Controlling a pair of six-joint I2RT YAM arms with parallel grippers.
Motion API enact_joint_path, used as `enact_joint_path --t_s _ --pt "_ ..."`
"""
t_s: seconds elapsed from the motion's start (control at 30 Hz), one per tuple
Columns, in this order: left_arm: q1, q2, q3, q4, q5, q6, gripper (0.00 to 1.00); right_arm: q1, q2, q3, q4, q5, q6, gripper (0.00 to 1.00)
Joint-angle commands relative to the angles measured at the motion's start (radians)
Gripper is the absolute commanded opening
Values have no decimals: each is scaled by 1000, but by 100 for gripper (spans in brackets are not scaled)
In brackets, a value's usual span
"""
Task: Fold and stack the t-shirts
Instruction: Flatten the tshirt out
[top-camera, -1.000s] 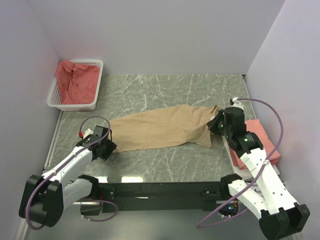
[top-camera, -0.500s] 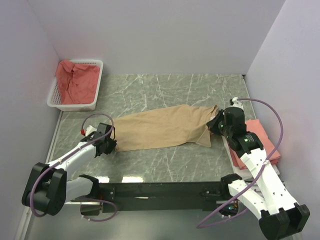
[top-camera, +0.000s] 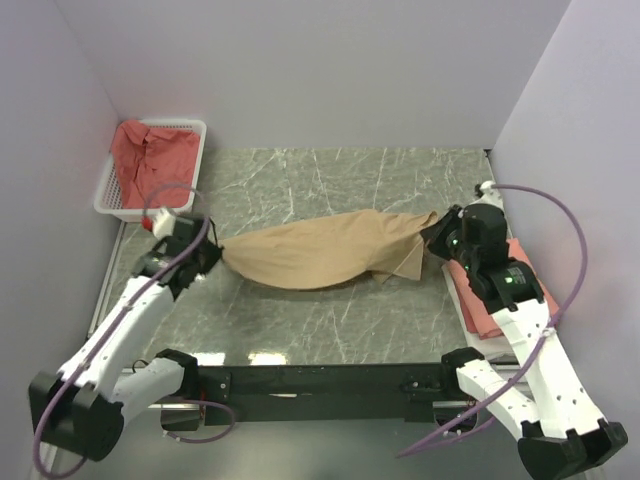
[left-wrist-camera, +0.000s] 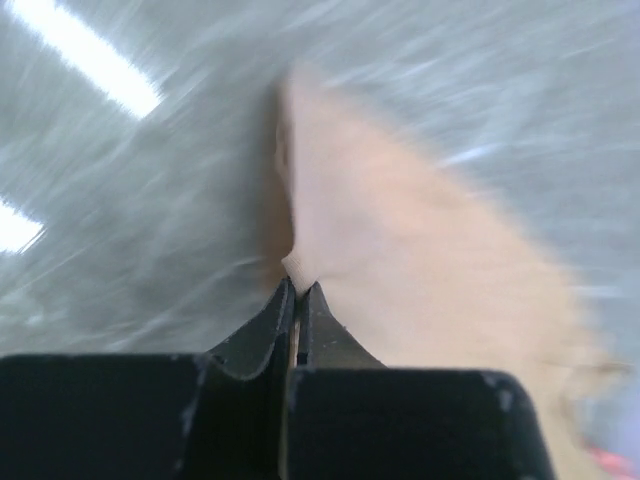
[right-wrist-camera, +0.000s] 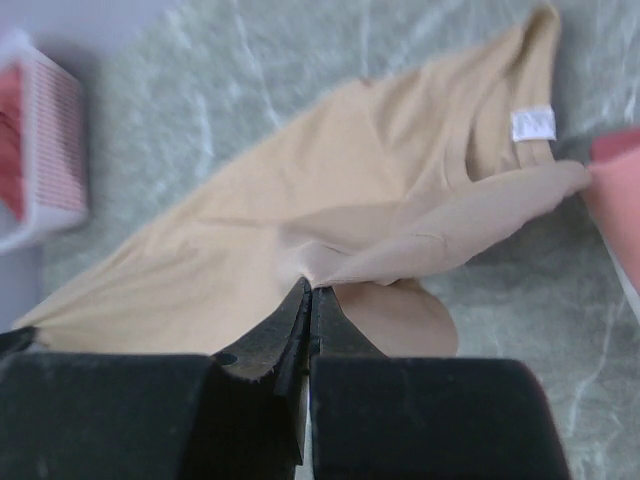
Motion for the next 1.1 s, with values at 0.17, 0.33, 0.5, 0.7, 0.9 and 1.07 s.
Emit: enact_joint_path --t_s 0.17,0.33,0.5,0.7,0.9,1.07 --pt "17 -149 494 -170 -81 144 1 -10 -52 344 -84 75 26 0" --pt "15 -199 698 -188 -67 157 1 -10 -110 520 -160 121 10 0" --pt "17 -201 815 -154 -72 168 1 -10 -149 623 -144 139 -22 0" --pt "17 -92 831 -41 -89 196 1 -10 -89 596 0 104 -37 0" --pt "47 85 787 186 -80 239 1 -12 82 504 265 109 -72 0" --pt "193 314 853 375 109 239 1 -39 327 548 484 98 -126 0"
